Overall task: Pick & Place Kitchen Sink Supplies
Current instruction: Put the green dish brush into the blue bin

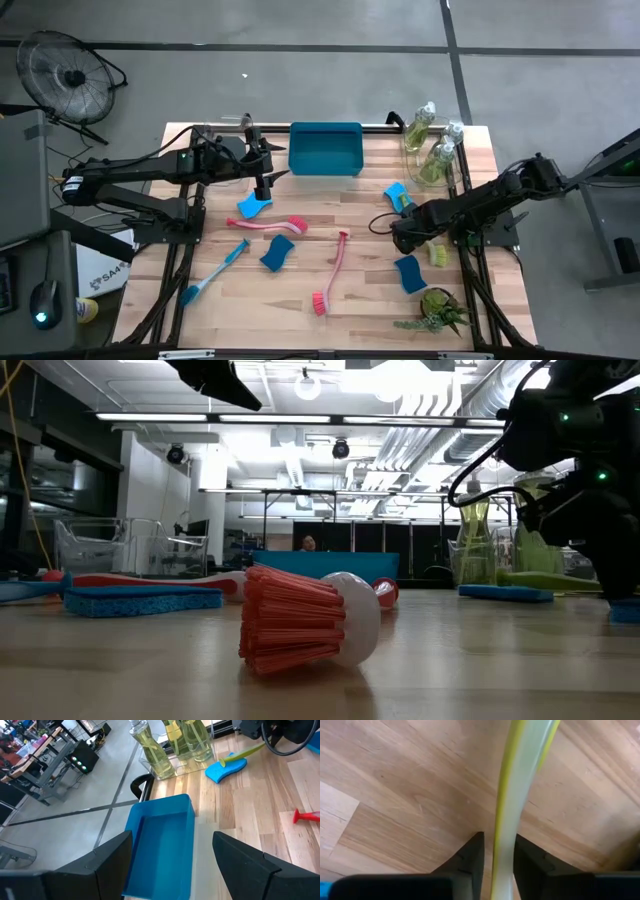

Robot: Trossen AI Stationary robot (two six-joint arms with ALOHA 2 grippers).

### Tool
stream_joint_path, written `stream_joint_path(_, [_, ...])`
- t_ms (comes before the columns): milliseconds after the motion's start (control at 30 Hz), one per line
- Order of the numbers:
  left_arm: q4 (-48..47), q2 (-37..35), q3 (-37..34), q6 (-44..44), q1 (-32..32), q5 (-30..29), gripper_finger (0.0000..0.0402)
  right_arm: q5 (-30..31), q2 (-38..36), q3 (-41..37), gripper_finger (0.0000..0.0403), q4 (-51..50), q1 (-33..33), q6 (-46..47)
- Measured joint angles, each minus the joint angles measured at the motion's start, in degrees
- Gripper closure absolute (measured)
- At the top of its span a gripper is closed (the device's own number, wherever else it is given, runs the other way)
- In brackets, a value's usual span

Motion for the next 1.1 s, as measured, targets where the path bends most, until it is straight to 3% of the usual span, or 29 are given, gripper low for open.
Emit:
stream_joint_path(233, [0.0, 0.0, 0.0, -0.2, 0.0, 0.0, 0.0133, -0.1, 0.1, 0.5, 0.0364, -0.1, 0.0, -0.4])
stream_joint_path(500, [0.0, 0.0, 0.0, -0.1, 0.0, 0.0, 0.0133, 1.0, 0.2, 3.8, 0.0348, -5.3, 0.0, -1.5])
stream_joint_path(633, [0.0, 0.0, 0.0, -0.1, 0.0, 0.0, 0.0133, 1.0, 0.2, 6.3, 0.0362, -8.9, 0.0, -3.7])
stream_joint_path(933, [0.0, 0.0, 0.0, -0.1, 0.0, 0.0, 0.0133, 1.7, 0.1, 16.0, 0.0352, -18.8, 0.0, -7.5])
stream_joint_path(1100, [0.1, 0.0, 0.0, -0.1, 0.0, 0.1, 0.0133, 5.1, 0.1, 22.7, 0.0354, -24.4, 0.0, -8.8])
